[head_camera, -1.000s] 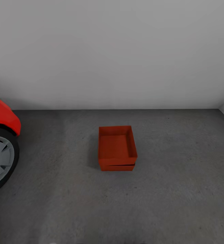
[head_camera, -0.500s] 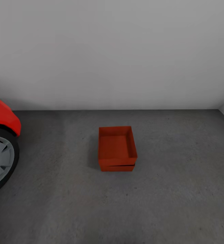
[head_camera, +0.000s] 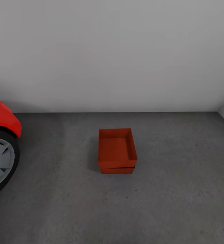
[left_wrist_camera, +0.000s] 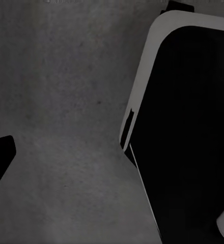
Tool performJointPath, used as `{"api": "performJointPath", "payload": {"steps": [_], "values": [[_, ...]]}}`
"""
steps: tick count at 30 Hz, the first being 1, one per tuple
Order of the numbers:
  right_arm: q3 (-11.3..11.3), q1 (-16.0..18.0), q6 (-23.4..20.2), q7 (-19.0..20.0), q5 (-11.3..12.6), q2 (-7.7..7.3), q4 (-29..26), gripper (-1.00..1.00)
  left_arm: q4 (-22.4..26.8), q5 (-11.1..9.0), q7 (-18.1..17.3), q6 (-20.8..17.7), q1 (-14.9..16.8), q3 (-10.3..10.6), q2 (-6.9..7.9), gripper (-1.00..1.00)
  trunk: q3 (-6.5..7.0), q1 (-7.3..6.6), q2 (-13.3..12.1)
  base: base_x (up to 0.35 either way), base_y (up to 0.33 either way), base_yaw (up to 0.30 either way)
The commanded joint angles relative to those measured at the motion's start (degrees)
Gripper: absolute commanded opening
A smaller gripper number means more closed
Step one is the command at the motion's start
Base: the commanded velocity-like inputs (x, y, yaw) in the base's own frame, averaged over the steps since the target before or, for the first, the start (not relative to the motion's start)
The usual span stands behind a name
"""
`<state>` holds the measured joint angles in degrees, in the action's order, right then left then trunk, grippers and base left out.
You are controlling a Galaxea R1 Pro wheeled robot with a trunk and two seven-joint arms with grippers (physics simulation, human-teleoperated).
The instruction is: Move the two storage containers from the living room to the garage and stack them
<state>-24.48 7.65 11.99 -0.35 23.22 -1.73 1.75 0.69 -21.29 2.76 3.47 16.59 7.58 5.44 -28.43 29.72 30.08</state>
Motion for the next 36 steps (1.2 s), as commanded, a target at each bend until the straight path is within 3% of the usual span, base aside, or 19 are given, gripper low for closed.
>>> {"api": "performJointPath", "payload": {"steps": [1, 36], "values": [[-0.48, 0.02, 0.31, -0.02, 0.36, 0.04, 0.18, 1.0, 0.01, -0.38, 0.14, 0.17, 0.02, 0.49, 0.0, 1.0, 0.04, 0.02, 0.06, 0.0, 0.0, 0.0], [-0.48, -0.04, 0.3, 0.0, 0.51, 0.06, 0.18, 1.0, 0.01, -0.51, 0.14, 0.18, 0.02, 0.5, 0.01, 1.0, 3.27, 0.02, 0.06, 0.0, 0.0, 0.0]]}}
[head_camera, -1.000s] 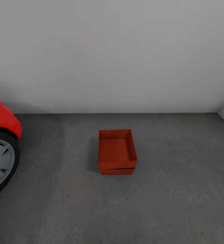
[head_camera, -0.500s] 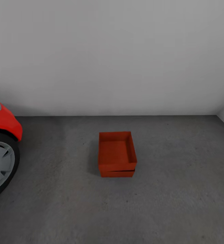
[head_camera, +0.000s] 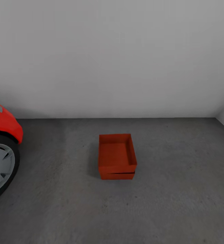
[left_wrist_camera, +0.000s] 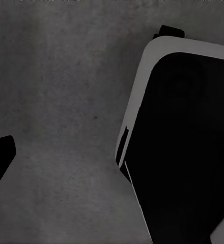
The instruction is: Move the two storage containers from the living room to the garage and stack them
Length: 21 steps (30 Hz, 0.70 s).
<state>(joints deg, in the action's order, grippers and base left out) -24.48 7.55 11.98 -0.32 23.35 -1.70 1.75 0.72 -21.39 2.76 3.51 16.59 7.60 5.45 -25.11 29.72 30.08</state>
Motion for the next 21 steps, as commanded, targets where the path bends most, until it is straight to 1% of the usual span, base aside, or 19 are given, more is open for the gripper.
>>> {"api": "performJointPath", "payload": {"steps": [1, 21], "values": [[-0.48, 0.08, 0.32, -0.03, 0.38, 0.03, 0.18, 1.0, -0.02, -0.41, 0.14, 0.12, 0.02, 0.48, 0.0, 1.0, 0.03, 0.02, 0.06, 0.0, 0.0, 0.0], [-0.48, -0.16, 0.53, -0.12, 0.42, 0.12, 0.18, 1.0, -0.02, -0.41, 0.14, 0.13, 0.02, 0.46, 0.0, 1.0, 1.88, 0.02, 0.06, 0.0, 0.0, -0.028]]}}
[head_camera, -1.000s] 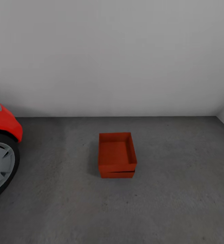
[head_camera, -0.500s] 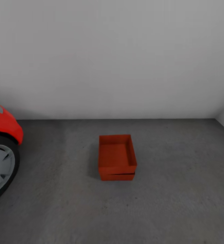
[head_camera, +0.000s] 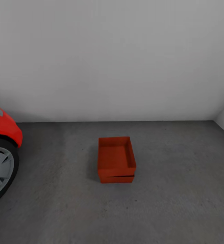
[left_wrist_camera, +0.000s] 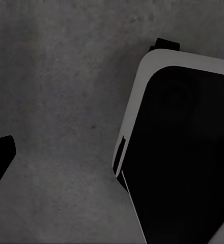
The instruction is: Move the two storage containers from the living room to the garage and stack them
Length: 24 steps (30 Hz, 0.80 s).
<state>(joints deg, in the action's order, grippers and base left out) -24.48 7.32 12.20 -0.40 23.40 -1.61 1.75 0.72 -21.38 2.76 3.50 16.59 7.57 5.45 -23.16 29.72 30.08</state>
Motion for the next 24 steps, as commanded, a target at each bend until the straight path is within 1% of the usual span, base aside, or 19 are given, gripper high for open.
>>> {"api": "performJointPath", "payload": {"steps": [1, 24], "values": [[-0.48, 0.06, 0.3, -0.04, 0.36, 0.03, 0.18, 1.0, -0.02, -0.43, 0.14, 0.15, 0.02, 0.49, 0.0, 1.0, 0.03, 0.02, 0.06, 0.0, 0.0, -0.002], [-0.48, 0.06, 0.13, 0.04, 0.26, -0.01, 0.18, 1.0, -0.02, -0.42, 0.14, 0.17, 0.02, 0.51, 0.0, 1.0, 2.15, 0.02, 0.06, 0.0, 0.0, 0.0]]}}
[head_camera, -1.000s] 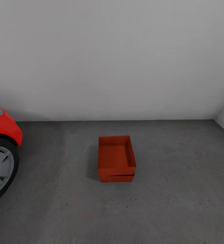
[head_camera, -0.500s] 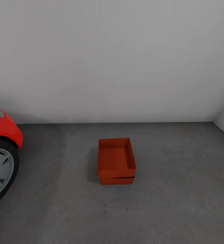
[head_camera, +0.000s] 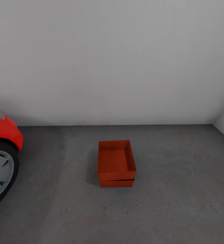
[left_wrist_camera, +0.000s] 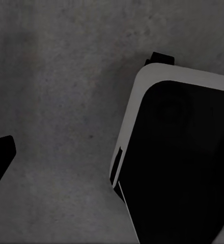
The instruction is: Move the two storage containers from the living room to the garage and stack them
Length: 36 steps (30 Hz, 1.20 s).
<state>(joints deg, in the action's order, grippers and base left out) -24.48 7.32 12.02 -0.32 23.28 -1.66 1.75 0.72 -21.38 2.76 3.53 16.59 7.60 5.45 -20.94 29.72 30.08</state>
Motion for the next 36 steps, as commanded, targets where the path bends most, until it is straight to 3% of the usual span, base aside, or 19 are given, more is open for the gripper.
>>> {"api": "performJointPath", "payload": {"steps": [1, 36], "values": [[-0.49, 0.07, 0.29, -0.03, 0.37, 0.02, 0.18, 1.0, -0.02, -0.42, 0.14, 0.15, 0.03, 0.49, 0.0, 1.0, 0.03, 0.02, 0.07, 0.0, 0.0, 0.0], [-0.49, 0.07, 0.2, 0.14, 0.18, 0.08, 0.18, 1.0, -0.02, -0.44, 0.14, 0.13, 0.03, 0.47, 0.0, 1.0, 3.26, 0.02, 0.07, 0.0, 0.0, 0.0]]}}
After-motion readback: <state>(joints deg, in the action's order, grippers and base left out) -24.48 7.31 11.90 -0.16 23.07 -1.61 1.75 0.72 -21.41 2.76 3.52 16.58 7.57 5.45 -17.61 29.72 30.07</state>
